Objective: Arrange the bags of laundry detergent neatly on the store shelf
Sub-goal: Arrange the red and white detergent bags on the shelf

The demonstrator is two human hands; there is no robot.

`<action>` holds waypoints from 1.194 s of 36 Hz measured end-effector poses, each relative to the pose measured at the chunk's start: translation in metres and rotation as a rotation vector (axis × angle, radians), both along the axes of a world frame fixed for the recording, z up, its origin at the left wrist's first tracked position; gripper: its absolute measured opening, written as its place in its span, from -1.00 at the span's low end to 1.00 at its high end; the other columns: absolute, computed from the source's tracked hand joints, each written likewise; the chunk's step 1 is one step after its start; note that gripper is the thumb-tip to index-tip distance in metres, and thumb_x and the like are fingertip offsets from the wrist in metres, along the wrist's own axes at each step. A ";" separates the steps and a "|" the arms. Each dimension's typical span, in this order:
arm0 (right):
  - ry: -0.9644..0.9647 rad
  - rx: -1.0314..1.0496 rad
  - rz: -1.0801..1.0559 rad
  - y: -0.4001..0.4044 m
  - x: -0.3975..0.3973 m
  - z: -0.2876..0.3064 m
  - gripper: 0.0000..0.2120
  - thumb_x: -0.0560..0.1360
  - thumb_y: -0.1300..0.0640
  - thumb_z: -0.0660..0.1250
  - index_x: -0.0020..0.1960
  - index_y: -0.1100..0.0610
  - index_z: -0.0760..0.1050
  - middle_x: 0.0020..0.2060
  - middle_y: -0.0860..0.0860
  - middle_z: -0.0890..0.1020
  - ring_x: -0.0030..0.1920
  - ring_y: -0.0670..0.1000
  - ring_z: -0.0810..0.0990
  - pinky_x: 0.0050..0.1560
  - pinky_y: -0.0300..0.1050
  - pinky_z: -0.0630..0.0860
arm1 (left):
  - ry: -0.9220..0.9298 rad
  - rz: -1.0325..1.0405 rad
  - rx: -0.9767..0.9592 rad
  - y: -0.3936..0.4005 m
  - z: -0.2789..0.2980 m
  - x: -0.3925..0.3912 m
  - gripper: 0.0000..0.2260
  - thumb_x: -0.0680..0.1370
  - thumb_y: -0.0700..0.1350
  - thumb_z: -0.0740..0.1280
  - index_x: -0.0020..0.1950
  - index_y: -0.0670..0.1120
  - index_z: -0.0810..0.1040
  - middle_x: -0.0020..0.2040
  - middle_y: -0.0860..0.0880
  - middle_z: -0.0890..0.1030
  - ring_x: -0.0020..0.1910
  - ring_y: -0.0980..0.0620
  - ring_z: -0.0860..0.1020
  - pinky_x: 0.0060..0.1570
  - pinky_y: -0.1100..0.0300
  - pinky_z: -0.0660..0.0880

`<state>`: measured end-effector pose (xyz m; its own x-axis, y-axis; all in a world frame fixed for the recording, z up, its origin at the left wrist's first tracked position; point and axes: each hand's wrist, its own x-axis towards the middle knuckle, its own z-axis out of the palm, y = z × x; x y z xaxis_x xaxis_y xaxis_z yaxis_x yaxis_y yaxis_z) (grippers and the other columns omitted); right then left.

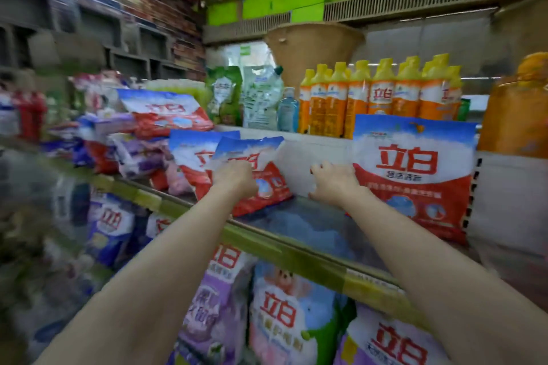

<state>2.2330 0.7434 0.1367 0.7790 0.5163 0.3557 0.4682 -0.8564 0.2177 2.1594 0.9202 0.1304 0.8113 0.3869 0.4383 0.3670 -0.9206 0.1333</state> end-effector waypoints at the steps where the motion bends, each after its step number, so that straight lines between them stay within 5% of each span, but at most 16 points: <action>1: 0.014 0.011 0.023 0.009 -0.004 -0.001 -0.47 0.53 -0.07 0.26 0.41 0.13 0.25 0.35 0.15 0.36 0.36 0.18 0.36 0.28 0.11 0.35 | 0.007 0.032 -0.002 0.007 0.000 -0.007 -0.63 0.50 0.00 0.28 0.25 -0.13 0.48 0.25 -0.16 0.53 0.25 -0.15 0.49 0.19 0.06 0.43; 9: 0.047 0.060 0.148 0.062 -0.019 0.000 -0.54 0.52 0.00 0.24 0.37 0.13 0.28 0.33 0.13 0.35 0.38 0.14 0.31 0.33 0.13 0.27 | -0.004 0.210 -0.088 0.050 -0.006 -0.045 -0.65 0.52 0.03 0.26 0.24 -0.11 0.50 0.22 -0.16 0.55 0.22 -0.16 0.51 0.13 0.09 0.44; 21: 0.038 0.023 0.144 0.076 -0.019 -0.001 -0.50 0.53 -0.02 0.25 0.40 0.11 0.24 0.32 0.12 0.36 0.36 0.13 0.33 0.29 0.12 0.30 | -0.029 0.188 -0.370 0.070 -0.011 -0.022 -0.52 0.49 0.20 0.25 0.20 -0.14 0.50 0.18 -0.18 0.53 0.17 -0.20 0.50 0.15 -0.06 0.50; 28: 0.087 0.068 0.051 0.070 -0.007 -0.001 -0.53 0.54 -0.05 0.22 0.38 0.10 0.28 0.32 0.12 0.37 0.38 0.14 0.31 0.34 0.19 0.27 | -0.193 0.128 -0.635 0.076 -0.001 0.001 -0.54 0.55 0.02 0.27 0.34 -0.23 0.36 0.30 -0.22 0.48 0.28 -0.22 0.45 0.23 0.03 0.42; 37: 0.145 0.110 -0.085 0.058 -0.001 -0.007 -0.56 0.57 -0.01 0.18 0.40 0.10 0.28 0.36 0.13 0.34 0.40 0.15 0.30 0.35 0.17 0.28 | -0.496 -0.055 -0.712 0.056 0.009 0.017 -0.66 0.65 -0.10 0.11 0.19 -0.32 0.52 0.21 -0.31 0.53 0.23 -0.25 0.46 0.12 0.03 0.37; 43: 0.203 0.442 -0.154 0.046 0.008 -0.001 -0.35 0.57 -0.19 0.12 0.48 0.23 0.17 0.42 0.22 0.31 0.40 0.23 0.32 0.36 0.10 0.30 | -0.690 -0.256 -0.934 0.033 0.027 0.023 -0.70 0.61 -0.08 0.18 0.04 -0.31 0.54 0.12 -0.29 0.57 0.16 -0.23 0.50 0.11 0.03 0.38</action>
<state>2.2409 0.7891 0.1357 0.9102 0.2245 0.3481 0.3249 -0.9082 -0.2637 2.1826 0.9537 0.1570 0.6145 0.6498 0.4474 -0.2260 -0.3983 0.8890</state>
